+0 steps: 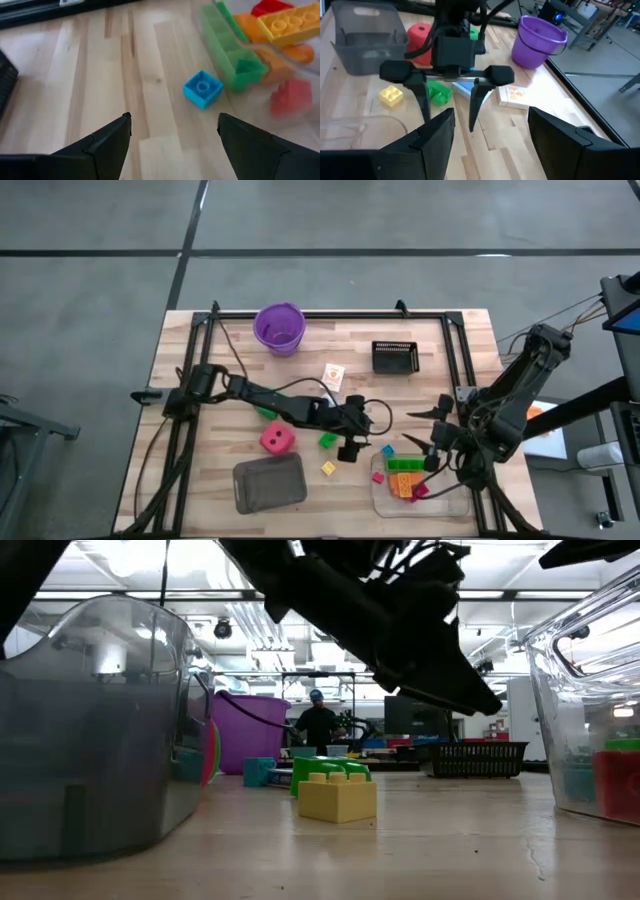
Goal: Pick & Place Toys
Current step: Put the right small blue game piece into the transparent bin
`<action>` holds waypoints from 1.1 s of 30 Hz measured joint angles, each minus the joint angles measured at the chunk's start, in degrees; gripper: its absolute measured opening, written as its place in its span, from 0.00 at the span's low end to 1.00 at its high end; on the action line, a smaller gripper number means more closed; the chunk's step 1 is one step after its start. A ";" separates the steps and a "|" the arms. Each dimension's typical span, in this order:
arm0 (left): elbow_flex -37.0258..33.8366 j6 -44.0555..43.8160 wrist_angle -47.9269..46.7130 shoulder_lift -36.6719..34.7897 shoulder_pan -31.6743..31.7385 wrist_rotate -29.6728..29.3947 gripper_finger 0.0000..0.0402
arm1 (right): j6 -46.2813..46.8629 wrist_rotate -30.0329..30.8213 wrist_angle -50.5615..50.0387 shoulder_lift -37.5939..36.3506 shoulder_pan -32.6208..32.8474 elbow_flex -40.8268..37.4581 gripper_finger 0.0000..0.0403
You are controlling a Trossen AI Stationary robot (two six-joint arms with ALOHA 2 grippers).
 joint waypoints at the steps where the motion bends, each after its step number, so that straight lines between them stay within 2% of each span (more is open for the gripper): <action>1: 0.68 0.01 -0.47 0.48 0.01 0.00 0.74 | 0.22 0.01 -0.11 0.27 0.00 0.01 0.62; 14: 10.05 -0.36 -1.42 8.77 0.11 0.41 0.74 | 0.94 0.11 -0.75 0.91 0.00 0.04 0.62; 20: 10.36 -0.59 -0.24 9.91 0.14 0.61 0.74 | 1.11 0.51 -0.99 0.73 0.00 0.04 0.62; 24: 10.41 -1.74 -0.27 10.55 0.18 -1.02 0.74 | 2.13 4.00 -1.34 0.77 0.00 0.04 0.62; 28: 10.36 -4.18 -3.63 10.46 0.66 -6.80 0.74 | 6.36 5.31 -5.47 0.55 0.02 0.04 0.62; 30: 9.75 -4.74 -4.87 9.86 0.87 -7.47 0.74 | 10.29 5.16 -9.00 0.53 0.06 0.04 0.62; 33: 6.75 -4.51 -1.60 7.86 0.81 -7.77 0.71 | 16.72 2.51 -15.01 0.59 0.17 0.04 0.62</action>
